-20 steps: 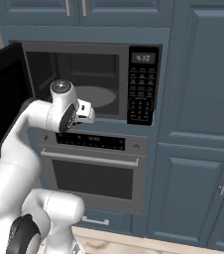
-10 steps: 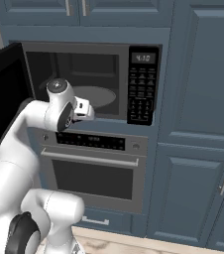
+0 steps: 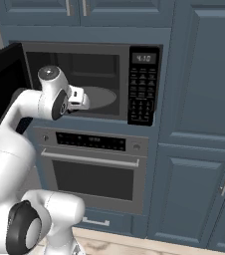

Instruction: Pick the mug from the counter and place it inside the microwave. Then close the microwave.

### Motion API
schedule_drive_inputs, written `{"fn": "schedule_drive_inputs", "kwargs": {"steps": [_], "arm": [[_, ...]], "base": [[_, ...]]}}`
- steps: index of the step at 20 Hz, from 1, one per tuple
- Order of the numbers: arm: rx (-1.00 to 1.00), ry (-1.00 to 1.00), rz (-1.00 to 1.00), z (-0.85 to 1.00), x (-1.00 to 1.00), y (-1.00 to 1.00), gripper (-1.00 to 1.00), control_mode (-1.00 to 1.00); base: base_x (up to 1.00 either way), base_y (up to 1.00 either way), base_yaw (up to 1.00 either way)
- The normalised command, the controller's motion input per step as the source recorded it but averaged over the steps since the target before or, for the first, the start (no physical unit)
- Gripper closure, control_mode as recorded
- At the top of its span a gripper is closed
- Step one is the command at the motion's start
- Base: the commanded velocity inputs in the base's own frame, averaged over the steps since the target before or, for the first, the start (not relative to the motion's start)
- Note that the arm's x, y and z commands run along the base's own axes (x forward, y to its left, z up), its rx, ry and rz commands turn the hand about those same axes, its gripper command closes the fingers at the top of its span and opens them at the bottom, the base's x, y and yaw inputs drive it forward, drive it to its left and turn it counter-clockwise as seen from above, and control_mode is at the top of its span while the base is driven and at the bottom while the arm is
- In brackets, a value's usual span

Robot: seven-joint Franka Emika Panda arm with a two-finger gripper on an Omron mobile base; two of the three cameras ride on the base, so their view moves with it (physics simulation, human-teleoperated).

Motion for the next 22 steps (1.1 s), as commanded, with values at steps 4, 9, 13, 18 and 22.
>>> {"fn": "schedule_drive_inputs", "kwargs": {"steps": [4,9,13,18,22], "arm": [[0.00,0.05,0.00,0.12,0.17,0.12,1.00,-1.00],[0.00,0.07,0.00,-0.04,0.25,0.23,1.00,-1.00],[0.00,0.03,0.00,-0.14,0.30,0.23,1.00,-1.00],[0.00,0.00,0.00,-0.07,0.23,0.16,1.00,-1.00],[0.00,0.00,0.00,-0.07,0.24,0.10,1.00,-1.00]], "base": [[0.00,0.00,0.00],[0.00,0.00,0.00],[0.00,0.00,0.00],[0.00,0.00,0.00],[0.00,0.00,0.00]]}}
